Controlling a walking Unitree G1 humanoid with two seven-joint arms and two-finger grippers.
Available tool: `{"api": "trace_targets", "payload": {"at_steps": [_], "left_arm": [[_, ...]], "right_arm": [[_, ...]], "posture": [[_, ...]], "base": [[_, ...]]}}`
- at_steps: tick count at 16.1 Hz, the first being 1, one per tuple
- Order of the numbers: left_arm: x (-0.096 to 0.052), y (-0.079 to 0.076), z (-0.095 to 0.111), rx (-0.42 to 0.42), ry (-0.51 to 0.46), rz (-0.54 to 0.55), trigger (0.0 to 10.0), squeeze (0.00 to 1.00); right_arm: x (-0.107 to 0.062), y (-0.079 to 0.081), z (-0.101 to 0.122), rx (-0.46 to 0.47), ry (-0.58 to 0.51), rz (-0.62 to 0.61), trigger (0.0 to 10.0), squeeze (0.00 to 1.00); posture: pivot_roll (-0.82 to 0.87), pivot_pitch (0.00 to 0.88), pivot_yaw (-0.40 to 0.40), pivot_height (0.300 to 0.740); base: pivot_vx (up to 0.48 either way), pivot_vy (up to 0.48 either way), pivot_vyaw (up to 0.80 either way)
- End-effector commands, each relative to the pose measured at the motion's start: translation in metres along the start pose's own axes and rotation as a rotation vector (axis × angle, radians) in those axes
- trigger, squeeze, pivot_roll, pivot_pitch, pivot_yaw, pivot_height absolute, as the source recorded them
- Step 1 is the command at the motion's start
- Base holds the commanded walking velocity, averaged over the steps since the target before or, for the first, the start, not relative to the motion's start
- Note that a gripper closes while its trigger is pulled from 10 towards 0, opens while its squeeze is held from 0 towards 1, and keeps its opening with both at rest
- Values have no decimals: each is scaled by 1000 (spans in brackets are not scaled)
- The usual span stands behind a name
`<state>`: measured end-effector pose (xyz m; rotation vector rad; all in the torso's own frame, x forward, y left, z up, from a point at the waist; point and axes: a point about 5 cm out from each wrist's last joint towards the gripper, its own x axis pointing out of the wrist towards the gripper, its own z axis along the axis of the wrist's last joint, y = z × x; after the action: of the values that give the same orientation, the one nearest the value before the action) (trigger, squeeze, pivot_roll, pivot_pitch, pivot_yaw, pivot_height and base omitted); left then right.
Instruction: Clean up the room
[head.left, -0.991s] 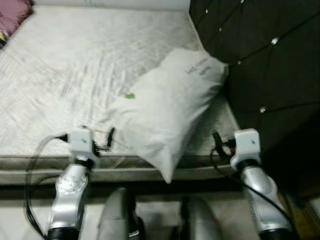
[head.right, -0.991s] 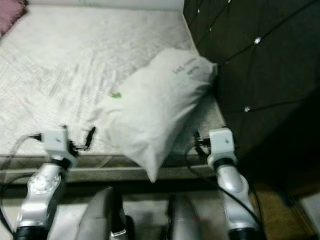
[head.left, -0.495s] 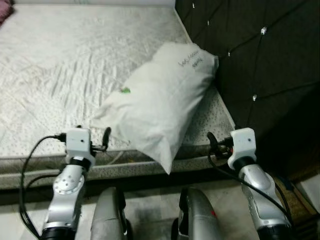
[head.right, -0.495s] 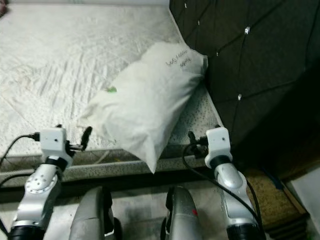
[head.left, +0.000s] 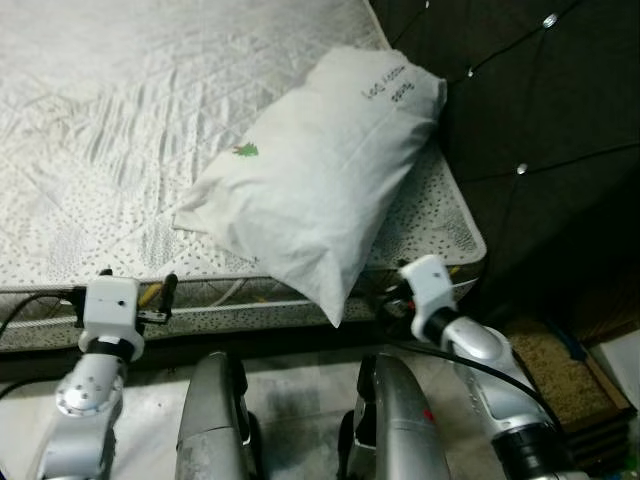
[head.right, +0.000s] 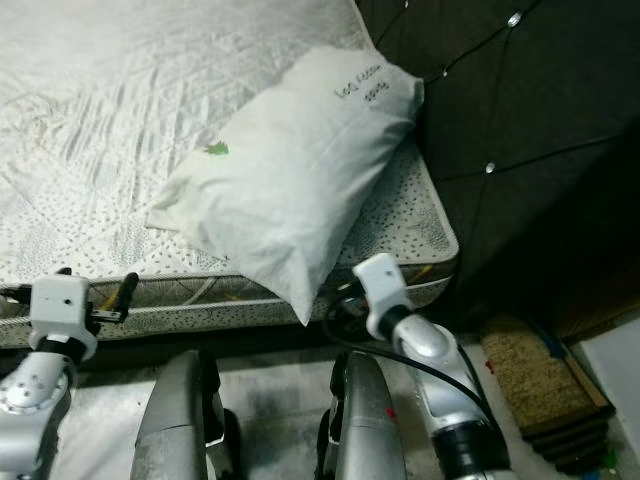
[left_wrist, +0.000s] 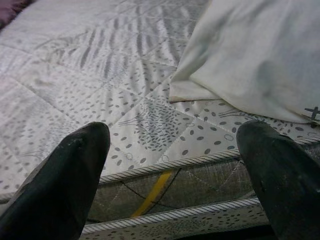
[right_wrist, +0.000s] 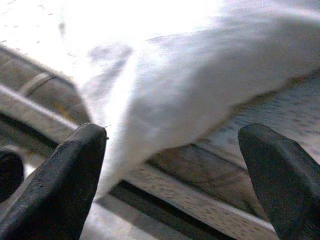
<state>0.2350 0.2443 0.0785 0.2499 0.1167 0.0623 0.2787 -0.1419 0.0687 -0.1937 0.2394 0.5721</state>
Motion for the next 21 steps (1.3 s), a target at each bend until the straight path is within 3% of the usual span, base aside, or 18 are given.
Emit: {"api": "trace_targets", "payload": {"at_steps": [1,5,11,15,17,19,21], "left_arm": [[0,-2,3,-15,4,-21,10000,0],[-4,-8,14,-27,-9,-52,10000,0],[-28,-13,7,-40,45,-36,10000,0],[-35,-9,6,-38,66,-16,10000,0],[-40,-9,6,-38,74,-5,10000,0],[-42,-8,5,-39,82,-2,10000,0],[-41,-10,5,-39,90,-6,10000,0]], "right_arm": [[2,0,-4,9,23,25,10000,0],[28,6,10,18,7,83,10000,0],[66,13,31,115,8,-10,10000,0],[80,20,47,101,0,-51,10000,0],[87,20,58,186,-5,-91,10000,0],[84,8,51,188,32,-201,10000,0],[85,-2,48,252,55,-338,10000,0]], "posture": [[55,193,-70,546],[76,204,-66,546],[159,229,-84,546],[172,242,-93,546],[184,249,-98,546],[177,251,-97,546],[182,249,-93,546]], "base": [[0,0,0],[0,0,0],[0,0,0],[0,0,0],[0,0,0],[0,0,0],[0,0,0]]}}
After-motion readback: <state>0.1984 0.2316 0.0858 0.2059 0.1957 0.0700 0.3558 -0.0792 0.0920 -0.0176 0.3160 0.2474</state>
